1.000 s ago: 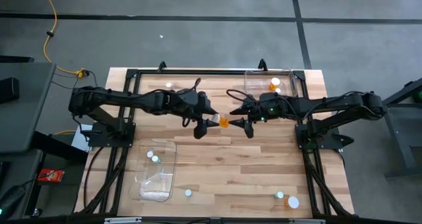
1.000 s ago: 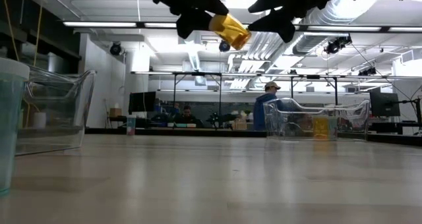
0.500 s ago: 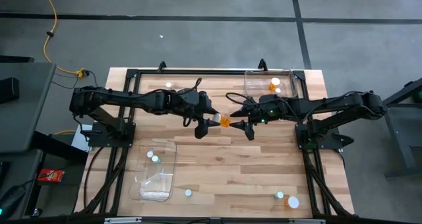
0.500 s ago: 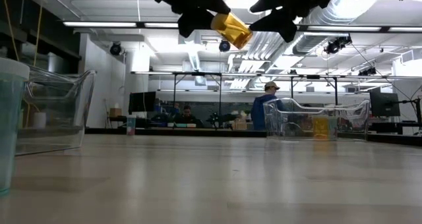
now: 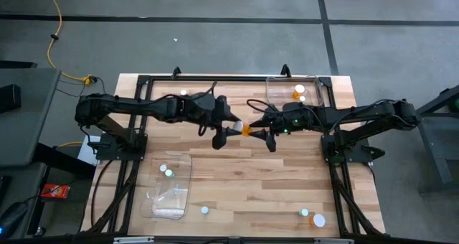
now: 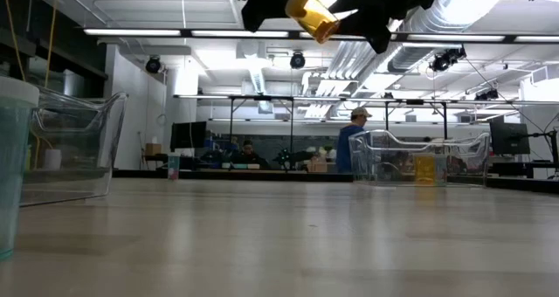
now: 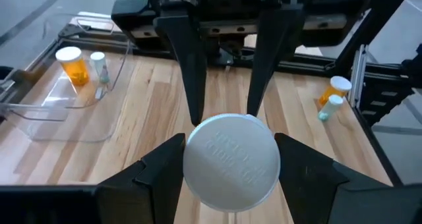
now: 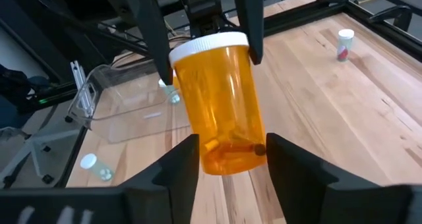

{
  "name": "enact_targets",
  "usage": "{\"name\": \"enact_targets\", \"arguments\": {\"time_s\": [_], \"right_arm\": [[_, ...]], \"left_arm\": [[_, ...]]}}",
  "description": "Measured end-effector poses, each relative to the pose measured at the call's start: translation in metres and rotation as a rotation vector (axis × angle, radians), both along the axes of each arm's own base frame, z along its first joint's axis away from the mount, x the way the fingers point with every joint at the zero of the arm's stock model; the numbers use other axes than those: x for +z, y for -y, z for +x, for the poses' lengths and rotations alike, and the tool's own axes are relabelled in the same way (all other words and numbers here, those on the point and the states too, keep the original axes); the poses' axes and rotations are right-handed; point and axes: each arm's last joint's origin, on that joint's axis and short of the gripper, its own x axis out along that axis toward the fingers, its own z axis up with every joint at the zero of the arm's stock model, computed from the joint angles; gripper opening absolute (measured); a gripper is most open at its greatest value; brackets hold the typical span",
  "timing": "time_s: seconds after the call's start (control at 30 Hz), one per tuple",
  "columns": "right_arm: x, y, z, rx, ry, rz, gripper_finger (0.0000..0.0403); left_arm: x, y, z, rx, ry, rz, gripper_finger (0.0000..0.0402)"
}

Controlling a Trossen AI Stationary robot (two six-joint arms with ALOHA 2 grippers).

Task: Pick and place medicine bottles into bin by pill shape (circle, oval)
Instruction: Put the large orange capsule bottle into the top transparent bin

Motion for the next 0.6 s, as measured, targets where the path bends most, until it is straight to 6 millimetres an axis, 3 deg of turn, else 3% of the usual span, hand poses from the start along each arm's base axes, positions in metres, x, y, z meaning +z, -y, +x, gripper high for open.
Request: {"name": "enact_targets", "arguments": {"time_s": [0.27,0.6], "right_arm": [[0.0027,0.0001,0.0011,-0.001,0.033,0.0,0.0111],[0.0053,0.0008,0.0016,-0.012,0.059,0.006,0.0108]], "left_arm": [[0.0071,-0.0029,0.0022,0.008,0.063,0.009,0.0197],[0.0085,-0.0052,-0.0037,0.021,0.037,0.017,0.0197]]}}
